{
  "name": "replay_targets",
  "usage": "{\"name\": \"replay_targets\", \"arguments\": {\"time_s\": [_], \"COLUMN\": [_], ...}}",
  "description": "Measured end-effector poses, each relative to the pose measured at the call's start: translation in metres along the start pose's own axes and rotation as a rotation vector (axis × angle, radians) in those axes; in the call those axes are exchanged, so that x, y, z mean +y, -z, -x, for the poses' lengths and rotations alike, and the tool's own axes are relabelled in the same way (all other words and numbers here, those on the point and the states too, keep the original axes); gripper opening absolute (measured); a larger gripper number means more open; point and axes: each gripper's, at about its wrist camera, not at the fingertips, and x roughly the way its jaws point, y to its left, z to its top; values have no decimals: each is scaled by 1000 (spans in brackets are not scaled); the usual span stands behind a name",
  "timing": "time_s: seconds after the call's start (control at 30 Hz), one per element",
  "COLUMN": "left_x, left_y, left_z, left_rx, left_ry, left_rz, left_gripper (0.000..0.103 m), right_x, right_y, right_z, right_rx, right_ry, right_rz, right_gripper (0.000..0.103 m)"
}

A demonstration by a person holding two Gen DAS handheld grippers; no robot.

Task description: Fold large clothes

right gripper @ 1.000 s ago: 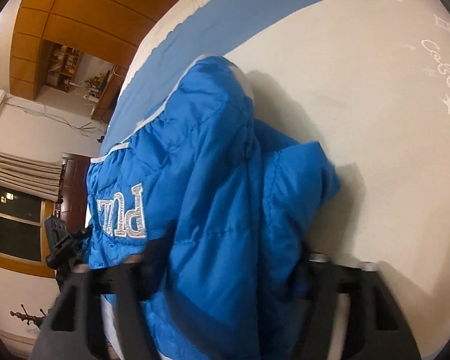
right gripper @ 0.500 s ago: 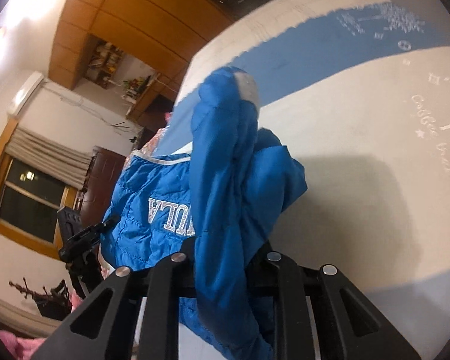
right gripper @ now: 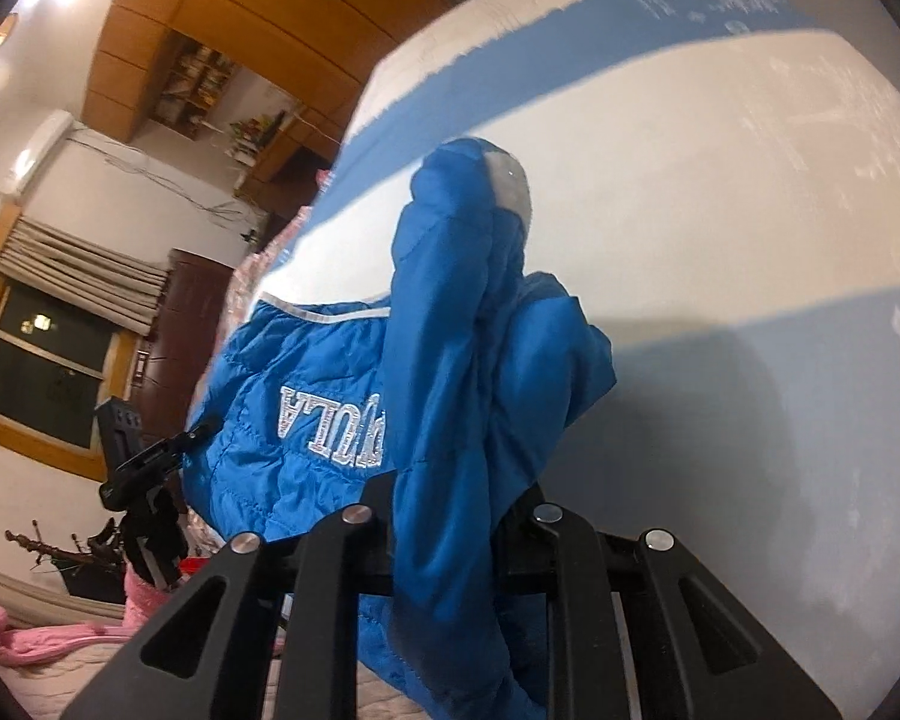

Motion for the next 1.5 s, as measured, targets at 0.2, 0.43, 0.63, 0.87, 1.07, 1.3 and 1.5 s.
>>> {"name": "replay_targets", "arguments": {"time_s": [0.2,0.43,0.63,0.87,1.07,1.3,1.5], "left_x": [22,34,40,39,37,13,-55], "left_y": [14,28,33,39,37,32,29], "left_z": [-25,-46,-61,-73,-64,2,-12], "left_rx": [28,52,73,55,51,-50,-59], "left_ry": [-62,-120,-142,-168,-194,-238,-136], "left_rz": [7,-34,-71,-92,-48,-56,-130], "left_gripper": [15,23,29,32,35,36,36], "right_x": [-29,-55,-65,-73,-73,-26,19], "right_y": [7,13,21,25,34,45,41], "right_z": [-29,-54,-76,-87,-76,-22,-9], "right_rx": [16,29,34,29,9,-58,-140], "right_ry": [52,76,134,151,169,382,336], "right_rz": [-73,-156,-153,-144,-150,-10,132], "right_gripper": [19,20,26,30,36,37,31]}}
